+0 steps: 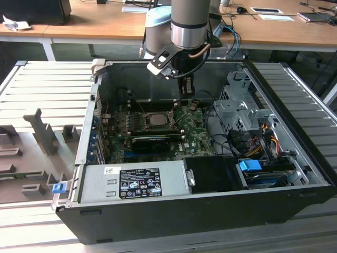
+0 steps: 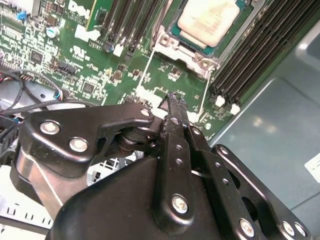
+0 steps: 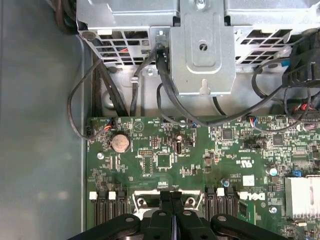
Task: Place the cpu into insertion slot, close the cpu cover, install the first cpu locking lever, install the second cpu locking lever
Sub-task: 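Close the cpu cover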
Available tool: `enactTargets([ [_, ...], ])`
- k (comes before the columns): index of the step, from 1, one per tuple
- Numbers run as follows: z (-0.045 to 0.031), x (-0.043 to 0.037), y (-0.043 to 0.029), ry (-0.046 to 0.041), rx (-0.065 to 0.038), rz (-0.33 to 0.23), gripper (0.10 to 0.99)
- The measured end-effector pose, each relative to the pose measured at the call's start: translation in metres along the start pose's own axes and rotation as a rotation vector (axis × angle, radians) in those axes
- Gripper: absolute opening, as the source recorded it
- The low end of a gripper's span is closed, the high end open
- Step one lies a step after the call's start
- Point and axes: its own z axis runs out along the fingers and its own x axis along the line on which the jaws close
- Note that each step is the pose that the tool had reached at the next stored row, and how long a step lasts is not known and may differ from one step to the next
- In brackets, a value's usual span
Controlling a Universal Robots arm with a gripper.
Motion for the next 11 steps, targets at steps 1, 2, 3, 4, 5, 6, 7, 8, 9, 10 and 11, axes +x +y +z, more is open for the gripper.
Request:
enactTargets([
  [1,0.0001,0.0,0.0013,-0.0001,0.0,0.0,0.106],
  [2,0.0003,0.0001,0.0042,0.0001,0.0,0.0,0.106],
  [3,0.0005,0.0001,0.0072,0.0,0.0,0.0,0.106],
  [4,0.0006,0.0002,0.0085,-0.0001,0.0,0.0,0.106],
  [5,0.0008,0.0002,0.0096,-0.0003,0.0,0.0,0.106],
  [6,0.001,0.0002,0.0107,-0.0006,0.0,0.0,0.106],
  [7,0.0013,0.0002,0.0113,-0.0008,0.0,0.0,0.106],
  [8,0.0017,0.0002,0.0131,-0.0011,0.0,0.0,0.106],
  [9,0.0021,0.0002,0.0144,-0.0014,0.0,0.0,0.106],
  [10,0.0023,0.0003,0.0153,-0.0013,0.0,0.0,0.106],
  [11,0.0024,0.0003,0.0166,-0.0012,0.0,0.0,0.106],
])
